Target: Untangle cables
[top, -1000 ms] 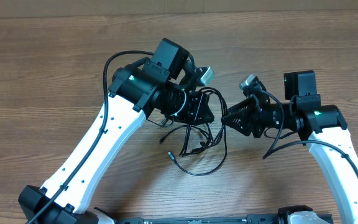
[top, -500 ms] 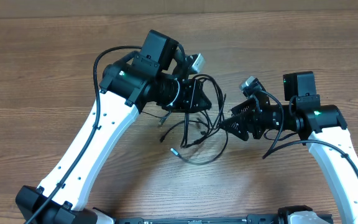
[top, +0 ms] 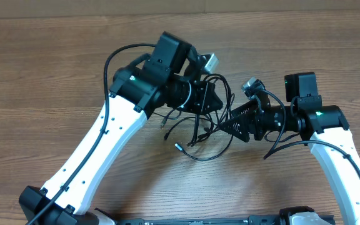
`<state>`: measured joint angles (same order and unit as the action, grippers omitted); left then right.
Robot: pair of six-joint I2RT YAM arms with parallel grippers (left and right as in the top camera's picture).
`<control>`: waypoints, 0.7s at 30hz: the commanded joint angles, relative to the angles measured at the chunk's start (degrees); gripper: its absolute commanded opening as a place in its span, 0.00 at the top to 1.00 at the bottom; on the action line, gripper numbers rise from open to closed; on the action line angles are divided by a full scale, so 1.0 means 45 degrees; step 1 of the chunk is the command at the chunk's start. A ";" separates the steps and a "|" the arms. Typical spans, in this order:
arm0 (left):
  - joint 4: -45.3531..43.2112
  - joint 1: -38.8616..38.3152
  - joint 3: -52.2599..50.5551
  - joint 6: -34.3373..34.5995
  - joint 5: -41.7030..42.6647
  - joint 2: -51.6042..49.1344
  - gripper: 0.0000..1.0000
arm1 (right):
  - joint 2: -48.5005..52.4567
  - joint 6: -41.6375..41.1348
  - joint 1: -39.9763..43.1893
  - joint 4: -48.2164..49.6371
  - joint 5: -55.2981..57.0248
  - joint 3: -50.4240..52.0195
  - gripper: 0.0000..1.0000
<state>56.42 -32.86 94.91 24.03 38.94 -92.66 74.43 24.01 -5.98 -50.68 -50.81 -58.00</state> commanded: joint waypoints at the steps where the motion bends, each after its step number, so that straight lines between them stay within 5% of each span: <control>1: -0.0549 -0.0486 0.0185 0.0379 0.0107 0.0019 0.96 | 0.0039 -0.0049 0.0102 -0.0010 -0.0204 -0.0199 0.25; 13: -0.0695 -0.1122 0.0185 0.0379 0.0092 0.0019 0.96 | 0.0039 -0.0044 0.0102 0.0087 -0.0146 -0.0199 0.34; 17: -0.0529 -0.1117 0.0185 0.0384 -0.1098 0.0019 0.96 | 0.0039 -0.0044 0.0102 0.0083 -0.0141 -0.0199 0.71; 21: 0.0015 -0.1107 0.0185 0.0384 -0.2351 0.0019 0.96 | 0.0039 -0.0039 0.0102 0.0087 -0.0146 -0.0199 0.86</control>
<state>55.48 -37.54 94.91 25.45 33.93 -92.66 74.43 23.75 -5.98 -50.57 -50.81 -58.00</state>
